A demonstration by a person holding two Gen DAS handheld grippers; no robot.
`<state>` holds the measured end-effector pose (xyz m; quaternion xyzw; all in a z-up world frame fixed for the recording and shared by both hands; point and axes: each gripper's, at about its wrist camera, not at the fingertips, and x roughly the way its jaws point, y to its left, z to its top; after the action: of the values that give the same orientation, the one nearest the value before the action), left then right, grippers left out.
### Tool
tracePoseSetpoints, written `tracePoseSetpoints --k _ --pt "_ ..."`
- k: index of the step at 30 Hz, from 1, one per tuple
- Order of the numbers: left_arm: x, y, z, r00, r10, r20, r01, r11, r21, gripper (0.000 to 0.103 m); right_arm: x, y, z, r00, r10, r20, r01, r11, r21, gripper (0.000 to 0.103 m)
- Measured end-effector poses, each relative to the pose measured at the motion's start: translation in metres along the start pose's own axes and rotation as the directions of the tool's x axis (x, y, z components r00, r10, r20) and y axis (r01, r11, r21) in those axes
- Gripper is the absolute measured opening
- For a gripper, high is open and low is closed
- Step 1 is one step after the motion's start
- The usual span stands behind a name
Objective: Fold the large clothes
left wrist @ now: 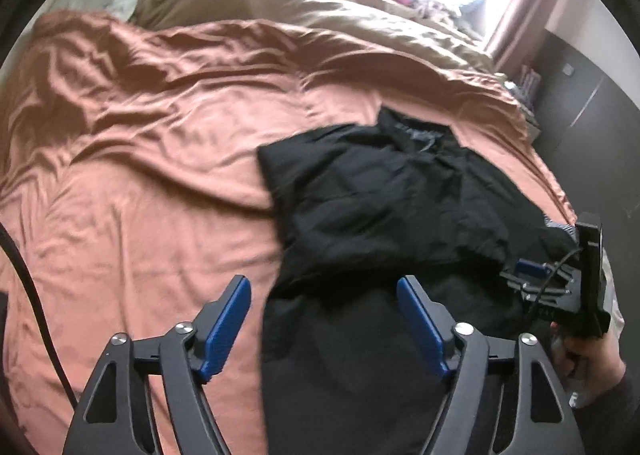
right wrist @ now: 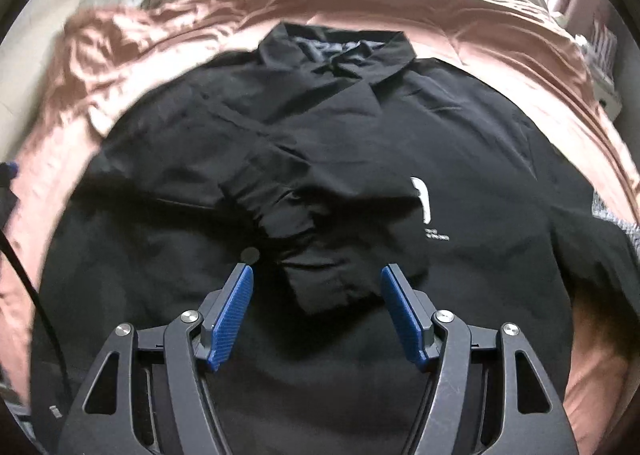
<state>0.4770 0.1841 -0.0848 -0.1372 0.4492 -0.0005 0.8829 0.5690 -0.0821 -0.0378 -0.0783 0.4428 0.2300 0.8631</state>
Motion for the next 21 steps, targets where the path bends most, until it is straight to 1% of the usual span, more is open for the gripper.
tracePoseSetpoints --k 1,3,5,6,7,10,14,17,18,19,21 --pt "0.003 0.005 -0.004 1.000 0.005 -0.011 -0.005 1.000 -0.005 0.071 0.009 0.003 0.002 1.000 -0.029 -0.009 0.029 1.000 -0.008 0.065" --pt "0.010 0.011 -0.010 0.999 0.009 -0.031 -0.009 1.000 -0.009 0.068 0.021 0.005 0.005 0.999 -0.045 -0.030 0.045 0.999 -0.012 0.064" --pt "0.018 0.014 -0.015 0.998 0.019 -0.054 -0.020 1.000 -0.005 0.067 0.027 0.004 0.008 0.999 -0.045 -0.028 0.045 0.999 -0.009 0.052" --pt "0.022 0.015 -0.017 0.998 0.024 -0.066 -0.024 1.000 -0.003 0.066 0.026 0.002 0.010 0.999 -0.036 -0.025 0.036 0.999 0.001 0.039" --pt "0.026 0.015 -0.019 0.997 0.031 -0.078 -0.031 1.000 0.001 0.064 0.022 -0.001 0.014 0.999 -0.035 -0.017 0.035 0.999 0.020 0.031" --pt "0.038 0.018 -0.023 0.993 0.044 -0.108 -0.044 0.999 0.003 0.063 0.006 -0.018 0.022 0.999 -0.017 0.032 0.015 0.996 0.085 0.029" --pt "0.052 0.021 -0.025 0.989 0.065 -0.137 -0.065 0.998 0.000 0.063 -0.015 -0.055 0.030 0.993 -0.076 0.085 0.061 0.984 0.165 0.029" --pt "0.060 0.023 -0.023 0.985 0.092 -0.143 -0.092 0.996 0.004 0.062 -0.019 -0.089 0.031 0.989 -0.128 0.080 0.106 0.967 0.233 0.029" --pt "0.062 0.024 -0.023 0.985 0.100 -0.144 -0.101 0.995 0.000 0.062 -0.018 -0.105 0.029 0.987 -0.142 0.070 0.117 0.954 0.275 0.029" --pt "0.064 0.027 -0.023 0.983 0.108 -0.146 -0.110 0.994 -0.009 0.062 -0.017 -0.114 0.026 0.988 -0.142 0.063 0.117 0.947 0.299 0.029" --pt "0.068 0.030 -0.023 0.979 0.127 -0.158 -0.131 0.991 -0.016 0.062 -0.014 -0.136 0.017 0.994 -0.096 0.060 0.067 0.928 0.367 0.029"
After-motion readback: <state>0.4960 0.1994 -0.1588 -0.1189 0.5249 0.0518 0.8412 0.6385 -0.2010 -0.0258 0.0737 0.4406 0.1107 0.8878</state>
